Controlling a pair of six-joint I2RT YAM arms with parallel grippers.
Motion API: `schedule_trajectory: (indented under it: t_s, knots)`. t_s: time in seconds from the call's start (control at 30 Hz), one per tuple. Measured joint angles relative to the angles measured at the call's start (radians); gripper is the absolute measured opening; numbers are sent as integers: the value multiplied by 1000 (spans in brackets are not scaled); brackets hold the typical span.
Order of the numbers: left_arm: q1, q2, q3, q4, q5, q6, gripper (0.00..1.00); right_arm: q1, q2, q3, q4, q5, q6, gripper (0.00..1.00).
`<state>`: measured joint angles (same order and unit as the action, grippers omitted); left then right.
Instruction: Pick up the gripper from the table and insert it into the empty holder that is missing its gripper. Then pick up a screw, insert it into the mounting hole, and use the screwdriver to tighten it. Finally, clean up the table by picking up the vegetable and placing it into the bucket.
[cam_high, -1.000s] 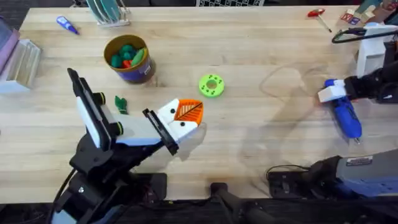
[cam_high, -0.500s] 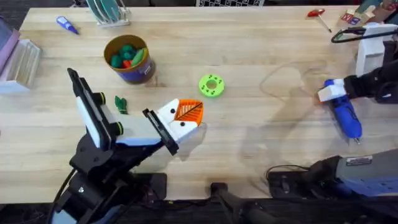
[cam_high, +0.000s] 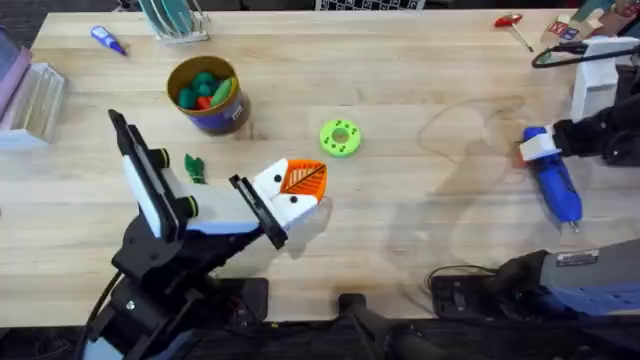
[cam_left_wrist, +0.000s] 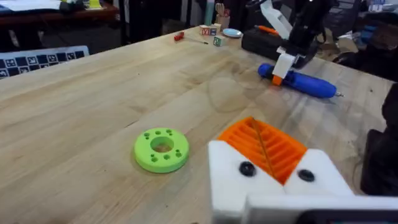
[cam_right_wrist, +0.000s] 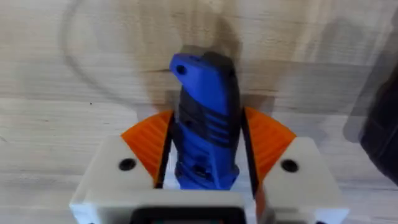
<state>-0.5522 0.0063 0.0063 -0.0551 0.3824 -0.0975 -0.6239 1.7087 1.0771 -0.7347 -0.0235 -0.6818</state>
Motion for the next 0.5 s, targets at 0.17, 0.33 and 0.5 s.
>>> schedule_trajectory:
  t_s: [0.17, 0.33, 0.5]
  knots:
    - [0, 0, 0, 0, 0, 0, 11, 0, 0, 0, 5, 2, 0, 396]
    - [0, 0, 0, 0, 0, 0, 11, 0, 7, 0, 21, 8, 2, 112]
    - [0, 0, 0, 0, 0, 0, 11, 1, 7, 0, 22, 8, 9, 23]
